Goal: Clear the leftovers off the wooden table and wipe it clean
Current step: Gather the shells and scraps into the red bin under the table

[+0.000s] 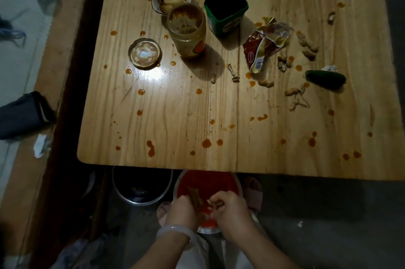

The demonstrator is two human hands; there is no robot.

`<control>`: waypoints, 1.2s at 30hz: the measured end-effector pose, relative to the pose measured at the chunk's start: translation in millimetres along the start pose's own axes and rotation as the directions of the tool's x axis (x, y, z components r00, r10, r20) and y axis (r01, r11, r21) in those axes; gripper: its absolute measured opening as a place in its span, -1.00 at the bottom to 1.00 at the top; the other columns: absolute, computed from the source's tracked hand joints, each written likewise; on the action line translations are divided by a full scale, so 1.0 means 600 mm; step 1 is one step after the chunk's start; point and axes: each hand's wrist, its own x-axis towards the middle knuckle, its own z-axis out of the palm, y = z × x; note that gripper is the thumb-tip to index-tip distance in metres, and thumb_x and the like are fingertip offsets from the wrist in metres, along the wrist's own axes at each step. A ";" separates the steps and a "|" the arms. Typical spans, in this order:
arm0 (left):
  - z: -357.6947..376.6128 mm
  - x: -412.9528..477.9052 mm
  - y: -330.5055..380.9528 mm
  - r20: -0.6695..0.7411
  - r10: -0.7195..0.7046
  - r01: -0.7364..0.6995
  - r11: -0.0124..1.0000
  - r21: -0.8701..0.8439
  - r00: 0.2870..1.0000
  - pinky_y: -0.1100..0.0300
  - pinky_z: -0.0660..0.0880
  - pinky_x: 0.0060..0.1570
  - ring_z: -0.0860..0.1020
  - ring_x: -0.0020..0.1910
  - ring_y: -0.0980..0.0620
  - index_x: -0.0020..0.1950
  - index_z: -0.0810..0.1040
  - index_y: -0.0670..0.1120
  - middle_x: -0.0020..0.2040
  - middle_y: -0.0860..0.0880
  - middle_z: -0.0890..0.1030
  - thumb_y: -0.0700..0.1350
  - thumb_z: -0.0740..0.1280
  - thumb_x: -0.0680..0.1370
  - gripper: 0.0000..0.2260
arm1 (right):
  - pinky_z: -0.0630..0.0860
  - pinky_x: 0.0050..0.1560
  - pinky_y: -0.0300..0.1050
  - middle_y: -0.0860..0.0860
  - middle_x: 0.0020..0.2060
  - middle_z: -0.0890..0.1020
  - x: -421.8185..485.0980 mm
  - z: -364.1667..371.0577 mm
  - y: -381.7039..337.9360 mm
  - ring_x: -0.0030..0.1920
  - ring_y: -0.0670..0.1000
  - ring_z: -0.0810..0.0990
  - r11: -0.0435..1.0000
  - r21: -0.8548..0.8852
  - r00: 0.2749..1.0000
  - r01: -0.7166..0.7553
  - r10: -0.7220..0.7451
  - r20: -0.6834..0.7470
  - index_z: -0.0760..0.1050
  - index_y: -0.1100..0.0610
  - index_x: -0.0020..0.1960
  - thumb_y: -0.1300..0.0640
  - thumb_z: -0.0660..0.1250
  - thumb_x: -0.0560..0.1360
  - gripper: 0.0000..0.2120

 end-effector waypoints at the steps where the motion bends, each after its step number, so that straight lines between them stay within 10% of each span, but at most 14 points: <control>1: 0.003 0.003 -0.001 0.010 -0.008 0.008 1.000 0.000 1.000 0.21 0.57 -0.20 0.62 -0.22 0.06 -0.18 0.60 -0.05 -0.23 0.02 0.64 0.01 0.43 0.31 -0.82 | 0.46 -0.03 -0.43 -0.11 -0.03 0.55 0.003 0.005 0.004 -0.04 -0.15 0.53 0.999 0.011 0.999 -0.031 0.030 0.022 0.59 -0.03 0.02 0.34 0.37 0.48 -0.71; 5: 0.011 0.011 -0.019 0.017 -0.056 0.056 0.998 0.013 0.998 0.08 0.63 -0.22 0.64 -0.31 0.04 -0.29 0.57 -0.02 -0.29 0.00 0.65 -0.14 0.33 0.36 -0.95 | 0.44 0.17 -0.32 -0.03 0.08 0.58 0.008 0.016 0.021 0.06 -0.11 0.51 0.998 -0.023 0.998 -0.060 0.059 -0.014 0.57 0.11 0.24 0.40 0.25 0.51 -0.61; 9: -0.006 -0.010 -0.012 -0.035 0.006 -0.007 1.000 -0.028 0.999 0.03 0.60 -0.11 0.62 -0.29 0.06 -0.33 0.53 0.06 -0.30 0.05 0.62 -0.11 0.34 0.39 -0.89 | 0.61 0.04 0.07 -0.07 -0.35 0.58 0.004 -0.001 0.017 -0.26 -0.06 0.56 0.987 0.128 0.992 -0.094 0.104 -0.068 0.60 0.04 -0.22 0.40 0.18 0.47 -0.66; 13: -0.042 -0.065 0.026 -0.148 0.208 -0.207 0.978 0.025 0.967 0.20 0.51 -0.20 0.56 -0.23 0.16 -0.28 0.46 0.08 -0.27 0.12 0.57 0.16 0.37 0.45 -0.79 | 0.62 -0.17 -0.09 -0.03 -0.41 0.62 -0.019 -0.038 -0.011 -0.33 -0.12 0.61 0.987 0.161 0.991 -0.019 0.040 -0.130 0.56 0.02 -0.30 0.17 0.46 0.45 -0.82; 21: -0.135 -0.107 0.137 -0.533 0.518 -0.567 0.819 0.084 0.669 0.26 0.50 -0.14 0.53 -0.12 0.17 -0.01 0.56 0.05 -0.08 0.13 0.54 -0.04 0.32 0.53 -0.93 | 0.60 -0.10 -0.21 -0.16 -0.16 0.60 -0.040 -0.144 -0.079 -0.16 -0.19 0.61 0.947 0.142 0.877 0.288 -0.201 -0.437 0.49 -0.21 -0.16 0.12 0.41 0.52 -0.76; 36: -0.267 0.036 0.326 -0.679 0.184 -0.233 0.972 0.019 0.711 0.02 0.35 0.26 0.31 0.30 -0.08 0.36 0.29 0.01 0.31 -0.09 0.31 0.11 0.40 0.44 -0.44 | 0.38 -0.01 -0.25 -0.01 0.28 0.33 0.075 -0.350 -0.082 0.23 -0.04 0.40 0.989 0.017 0.715 0.148 -0.095 -0.692 0.46 -0.01 0.27 0.17 0.45 0.48 -0.61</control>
